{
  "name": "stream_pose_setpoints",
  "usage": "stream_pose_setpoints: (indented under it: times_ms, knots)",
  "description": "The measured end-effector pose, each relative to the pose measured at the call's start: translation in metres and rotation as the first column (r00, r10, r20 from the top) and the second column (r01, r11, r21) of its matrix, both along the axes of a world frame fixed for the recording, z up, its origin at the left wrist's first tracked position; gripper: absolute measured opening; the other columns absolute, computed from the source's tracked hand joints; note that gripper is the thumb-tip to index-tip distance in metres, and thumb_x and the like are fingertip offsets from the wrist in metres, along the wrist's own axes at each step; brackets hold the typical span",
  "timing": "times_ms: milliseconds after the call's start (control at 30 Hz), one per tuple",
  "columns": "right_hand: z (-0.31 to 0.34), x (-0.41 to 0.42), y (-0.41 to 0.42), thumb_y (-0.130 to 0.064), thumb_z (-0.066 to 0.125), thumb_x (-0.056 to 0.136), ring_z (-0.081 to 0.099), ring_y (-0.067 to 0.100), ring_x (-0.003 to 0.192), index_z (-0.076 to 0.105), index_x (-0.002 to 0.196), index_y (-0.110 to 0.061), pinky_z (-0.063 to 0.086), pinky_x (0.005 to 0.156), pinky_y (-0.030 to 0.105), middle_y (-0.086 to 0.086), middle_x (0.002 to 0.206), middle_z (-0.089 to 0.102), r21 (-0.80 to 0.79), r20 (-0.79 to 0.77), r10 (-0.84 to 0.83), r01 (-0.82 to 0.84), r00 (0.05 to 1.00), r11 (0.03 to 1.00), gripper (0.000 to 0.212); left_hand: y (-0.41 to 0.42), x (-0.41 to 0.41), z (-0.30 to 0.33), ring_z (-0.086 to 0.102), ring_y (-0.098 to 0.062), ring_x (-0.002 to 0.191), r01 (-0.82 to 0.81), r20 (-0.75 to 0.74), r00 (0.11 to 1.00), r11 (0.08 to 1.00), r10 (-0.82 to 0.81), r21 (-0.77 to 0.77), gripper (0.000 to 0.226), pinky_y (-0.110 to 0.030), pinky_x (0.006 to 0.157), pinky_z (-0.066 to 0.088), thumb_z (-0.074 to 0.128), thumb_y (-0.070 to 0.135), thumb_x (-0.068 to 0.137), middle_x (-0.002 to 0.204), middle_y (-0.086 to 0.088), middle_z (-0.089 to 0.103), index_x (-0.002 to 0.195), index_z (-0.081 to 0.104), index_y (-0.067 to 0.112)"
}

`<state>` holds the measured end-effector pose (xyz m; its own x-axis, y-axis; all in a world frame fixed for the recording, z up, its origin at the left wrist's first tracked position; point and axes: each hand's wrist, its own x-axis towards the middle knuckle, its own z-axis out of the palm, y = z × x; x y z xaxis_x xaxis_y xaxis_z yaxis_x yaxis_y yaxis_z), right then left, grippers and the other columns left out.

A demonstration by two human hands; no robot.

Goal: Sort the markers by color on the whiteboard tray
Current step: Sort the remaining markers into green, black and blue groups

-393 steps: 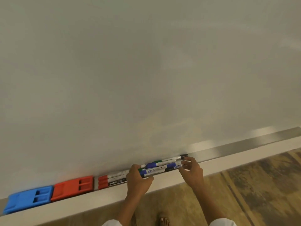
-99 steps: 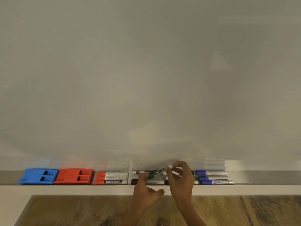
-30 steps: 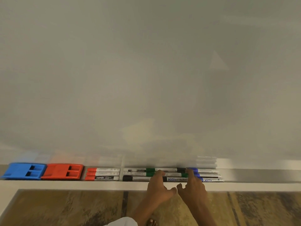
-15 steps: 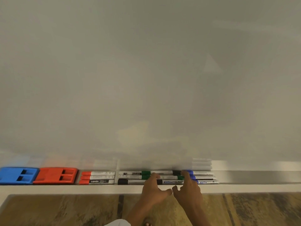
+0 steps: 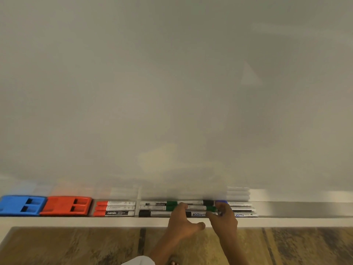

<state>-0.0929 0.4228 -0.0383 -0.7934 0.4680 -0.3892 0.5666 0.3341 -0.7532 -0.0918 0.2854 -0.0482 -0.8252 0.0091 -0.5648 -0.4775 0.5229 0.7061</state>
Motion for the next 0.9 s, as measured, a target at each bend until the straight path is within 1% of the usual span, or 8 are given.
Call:
stream_pose_setpoints:
  times_ms: [100,233,333,500,600,700,800,900]
  knots:
    - [-0.006,-0.001,-0.002,-0.008,0.079,0.063,0.061,0.021,0.085,0.058,0.098,-0.021,0.055,0.081,0.046,0.003,0.098,0.066,-0.149,0.008,-0.126,0.126,0.992,0.981,0.042,0.001,0.0,0.003,0.063,-0.017,0.106,-0.027,0.014,1.0,0.999,0.026,0.033,0.084,-0.02,0.085,0.051,0.084,0.045,0.061,0.127,0.004,0.054,0.131,0.041,0.027]
    - [-0.006,-0.003,0.001,-0.002,0.076,0.062,0.061,0.026,0.077,0.057,0.094,-0.017,0.052,0.069,0.041,0.011,0.097,0.066,-0.323,0.064,-0.198,0.208,0.978,0.923,0.039,-0.003,0.0,0.011,0.066,-0.012,0.095,-0.101,0.017,0.995,0.988,0.1,0.119,0.086,-0.008,0.065,0.047,0.086,0.044,0.057,0.117,0.003,0.063,0.128,0.041,0.029]
    - [-0.002,-0.004,-0.003,-0.001,0.073,0.068,0.058,0.024,0.077,0.058,0.099,-0.01,0.048,0.065,0.035,0.015,0.099,0.064,-0.433,0.058,-0.194,0.2,0.979,0.879,0.036,-0.016,0.0,0.019,0.067,-0.01,0.088,-0.146,0.002,0.989,0.978,0.148,0.152,0.087,-0.017,0.073,0.052,0.086,0.047,0.053,0.112,0.001,0.066,0.126,0.042,0.03]
    - [0.011,-0.007,-0.038,0.004,0.067,0.073,0.058,0.024,0.079,0.054,0.099,-0.008,0.047,0.064,0.032,0.012,0.098,0.066,-0.555,0.037,-0.077,0.085,0.996,0.827,0.032,-0.064,0.002,0.022,0.065,-0.022,0.103,-0.261,-0.053,0.962,0.96,0.267,0.101,0.097,-0.039,0.093,0.056,0.083,0.054,0.043,0.118,0.002,0.063,0.127,0.04,0.033]
    - [0.007,-0.01,-0.069,0.001,0.07,0.06,0.063,0.027,0.079,0.054,0.103,-0.01,0.051,0.061,0.031,0.014,0.097,0.067,-0.563,0.059,0.002,0.032,0.998,0.826,0.047,-0.091,0.006,0.019,0.065,-0.02,0.1,-0.334,-0.079,0.938,0.941,0.338,0.055,0.092,-0.035,0.093,0.055,0.089,0.04,0.052,0.117,0.001,0.062,0.128,0.039,0.027]
    - [0.004,-0.01,-0.091,0.003,0.071,0.065,0.065,0.024,0.086,0.055,0.1,-0.015,0.054,0.07,0.032,0.01,0.098,0.067,-0.498,0.08,0.036,0.009,0.996,0.867,0.043,-0.103,0.009,0.015,0.063,-0.016,0.093,-0.345,-0.114,0.931,0.938,0.347,0.04,0.09,-0.024,0.084,0.053,0.09,0.029,0.058,0.115,-0.001,0.062,0.13,0.037,0.021]
    - [0.004,-0.007,-0.103,-0.017,0.075,0.051,0.066,0.024,0.088,0.056,0.094,-0.019,0.055,0.075,0.039,0.006,0.096,0.067,-0.446,0.087,0.065,-0.02,0.994,0.895,0.047,-0.108,0.01,0.014,0.065,-0.011,0.087,-0.31,-0.145,0.94,0.95,0.31,0.028,0.09,-0.009,0.068,0.049,0.09,0.028,0.06,0.105,0.005,0.061,0.13,0.034,0.02]
    - [0.002,-0.005,-0.106,-0.027,0.075,0.042,0.065,0.024,0.089,0.057,0.095,-0.018,0.056,0.078,0.041,0.002,0.094,0.067,-0.405,0.1,0.081,-0.033,0.992,0.914,0.056,-0.11,0.009,0.009,0.067,-0.01,0.091,-0.276,-0.139,0.952,0.961,0.274,0.005,0.094,-0.011,0.073,0.051,0.089,0.032,0.059,0.111,0.003,0.065,0.133,0.032,0.019]
